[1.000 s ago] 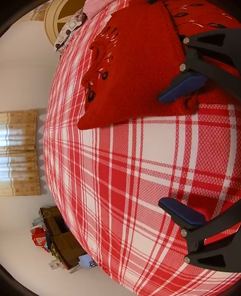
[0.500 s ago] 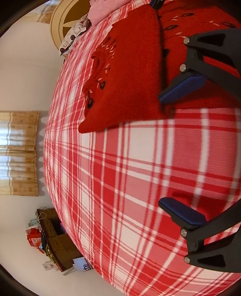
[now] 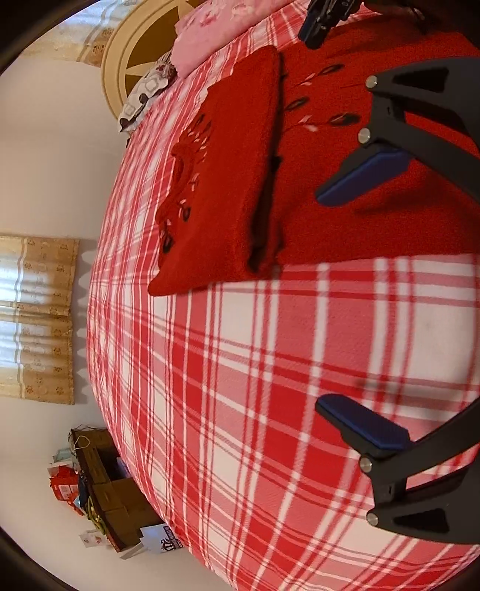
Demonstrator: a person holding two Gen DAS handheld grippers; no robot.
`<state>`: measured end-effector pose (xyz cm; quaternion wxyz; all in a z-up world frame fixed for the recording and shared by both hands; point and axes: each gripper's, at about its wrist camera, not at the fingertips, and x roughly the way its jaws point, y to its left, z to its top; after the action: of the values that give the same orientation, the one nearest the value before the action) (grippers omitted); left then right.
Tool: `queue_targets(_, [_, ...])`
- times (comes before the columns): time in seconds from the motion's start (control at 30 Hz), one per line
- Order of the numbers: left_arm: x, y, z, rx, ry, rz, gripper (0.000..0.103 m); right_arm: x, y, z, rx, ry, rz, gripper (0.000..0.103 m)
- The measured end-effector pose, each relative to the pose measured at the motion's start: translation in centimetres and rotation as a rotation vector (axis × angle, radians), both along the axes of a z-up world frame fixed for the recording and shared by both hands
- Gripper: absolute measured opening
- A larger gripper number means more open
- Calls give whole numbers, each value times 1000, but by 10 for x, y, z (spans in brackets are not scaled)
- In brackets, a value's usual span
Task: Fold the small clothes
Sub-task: 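Move both grippers to the hem of the red sweater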
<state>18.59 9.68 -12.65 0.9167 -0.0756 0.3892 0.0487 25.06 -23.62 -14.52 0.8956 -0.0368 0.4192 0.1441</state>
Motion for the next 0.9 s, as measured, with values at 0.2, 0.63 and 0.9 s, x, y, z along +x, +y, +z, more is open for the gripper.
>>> queue_targets(0.2, [-27, -7, 2, -2, 6, -32, 103, -22, -1, 2, -6, -2, 17, 56])
queue_targets(0.63, [-70, -21, -5, -40, 78, -110, 102, -67, -6, -6, -23, 28, 24, 57])
queue_targets(0.9, [-101, -34, -13, -44, 132, -164, 96, -98, -9, -7, -22, 24, 32, 57])
